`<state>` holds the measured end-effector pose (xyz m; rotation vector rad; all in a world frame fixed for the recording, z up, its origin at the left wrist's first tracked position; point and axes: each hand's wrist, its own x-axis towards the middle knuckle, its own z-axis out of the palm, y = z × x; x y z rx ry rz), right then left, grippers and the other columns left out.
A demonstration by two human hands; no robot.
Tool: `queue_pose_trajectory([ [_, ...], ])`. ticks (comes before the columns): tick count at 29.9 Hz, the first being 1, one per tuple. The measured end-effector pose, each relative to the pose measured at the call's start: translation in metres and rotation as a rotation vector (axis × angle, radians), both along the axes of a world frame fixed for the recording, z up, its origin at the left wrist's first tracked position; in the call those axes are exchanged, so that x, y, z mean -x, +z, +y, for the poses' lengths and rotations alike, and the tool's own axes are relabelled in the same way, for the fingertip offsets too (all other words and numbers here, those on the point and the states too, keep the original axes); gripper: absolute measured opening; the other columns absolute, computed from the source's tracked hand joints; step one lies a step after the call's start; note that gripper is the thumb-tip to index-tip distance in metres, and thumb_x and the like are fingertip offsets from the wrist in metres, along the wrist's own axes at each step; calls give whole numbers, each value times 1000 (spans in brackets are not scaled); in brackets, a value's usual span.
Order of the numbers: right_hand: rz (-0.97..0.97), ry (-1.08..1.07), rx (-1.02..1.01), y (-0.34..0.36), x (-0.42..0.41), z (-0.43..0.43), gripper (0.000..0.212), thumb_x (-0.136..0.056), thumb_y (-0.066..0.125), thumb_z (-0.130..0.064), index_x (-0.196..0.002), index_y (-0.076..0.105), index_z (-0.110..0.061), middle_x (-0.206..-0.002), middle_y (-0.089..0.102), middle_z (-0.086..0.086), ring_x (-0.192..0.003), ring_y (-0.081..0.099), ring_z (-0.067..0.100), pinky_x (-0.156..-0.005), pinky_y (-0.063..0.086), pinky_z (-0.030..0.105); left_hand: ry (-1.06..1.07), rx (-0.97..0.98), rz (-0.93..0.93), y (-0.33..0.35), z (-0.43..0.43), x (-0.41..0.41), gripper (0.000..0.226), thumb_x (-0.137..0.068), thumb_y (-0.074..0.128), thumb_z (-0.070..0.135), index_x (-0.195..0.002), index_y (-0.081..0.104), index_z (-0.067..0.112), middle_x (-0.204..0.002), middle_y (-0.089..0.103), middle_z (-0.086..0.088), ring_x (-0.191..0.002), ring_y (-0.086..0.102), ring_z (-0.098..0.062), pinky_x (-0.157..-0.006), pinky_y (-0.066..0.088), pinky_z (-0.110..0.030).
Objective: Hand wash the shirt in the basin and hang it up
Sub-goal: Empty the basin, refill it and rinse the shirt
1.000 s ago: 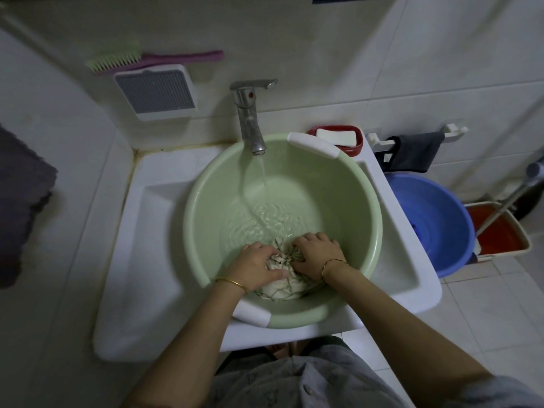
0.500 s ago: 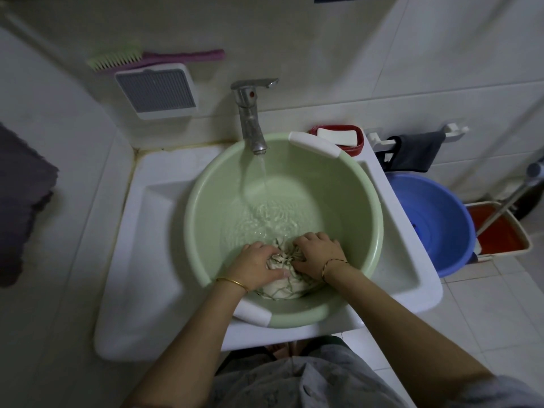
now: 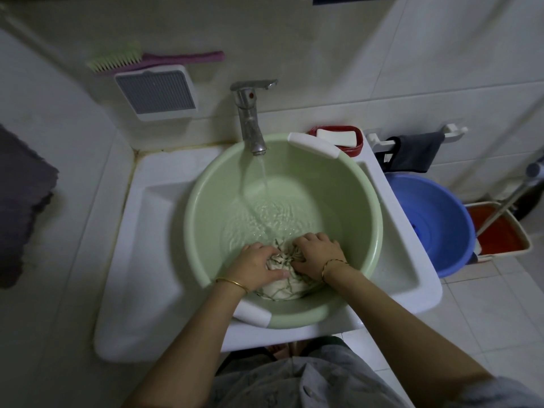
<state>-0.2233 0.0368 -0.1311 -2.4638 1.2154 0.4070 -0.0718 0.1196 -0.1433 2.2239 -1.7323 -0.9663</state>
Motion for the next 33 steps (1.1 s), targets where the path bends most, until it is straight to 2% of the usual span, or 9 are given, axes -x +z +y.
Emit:
queue_pose_trajectory([
  [33,4,-10,-6,1,0,0,53,-87,54,-45,-135,43,-24,-139,43,3,-129,35,26,-98,33,41,6,-9,6,-2,0,0,60,-77,70,48,-129,55,21,-126,52,-8,-120,45,-24,-100,29,-21],
])
